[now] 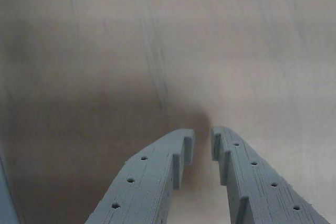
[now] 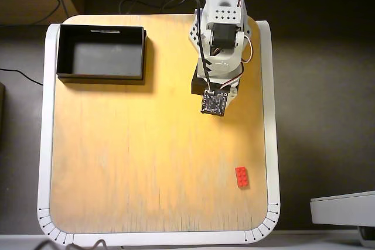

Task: Grasp a lego block and put it in the bin.

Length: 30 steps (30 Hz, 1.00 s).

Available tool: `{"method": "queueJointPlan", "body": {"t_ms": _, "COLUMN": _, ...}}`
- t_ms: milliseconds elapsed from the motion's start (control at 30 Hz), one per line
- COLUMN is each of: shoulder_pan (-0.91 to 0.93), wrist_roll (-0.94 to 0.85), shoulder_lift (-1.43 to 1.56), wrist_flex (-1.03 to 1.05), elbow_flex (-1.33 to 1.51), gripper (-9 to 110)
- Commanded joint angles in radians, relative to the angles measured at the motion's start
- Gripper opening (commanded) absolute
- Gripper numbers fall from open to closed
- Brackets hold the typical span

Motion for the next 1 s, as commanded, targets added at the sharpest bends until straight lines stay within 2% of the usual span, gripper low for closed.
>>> {"method": "queueJointPlan", "body": {"t_ms": 0, "shoulder_pan": 0.014, "wrist_roll": 0.029, "shoulder_lift": 0.092, "wrist_flex": -0.003, "elbow_flex": 0.156, "gripper": 0}}
{"method": "queueJointPlan", "body": {"t_ms": 967, "shoulder_pan": 0.014, "wrist_roll": -0.011, "shoulder_lift": 0.092, "wrist_flex": -0.003, "elbow_flex": 0.156, "gripper": 1}}
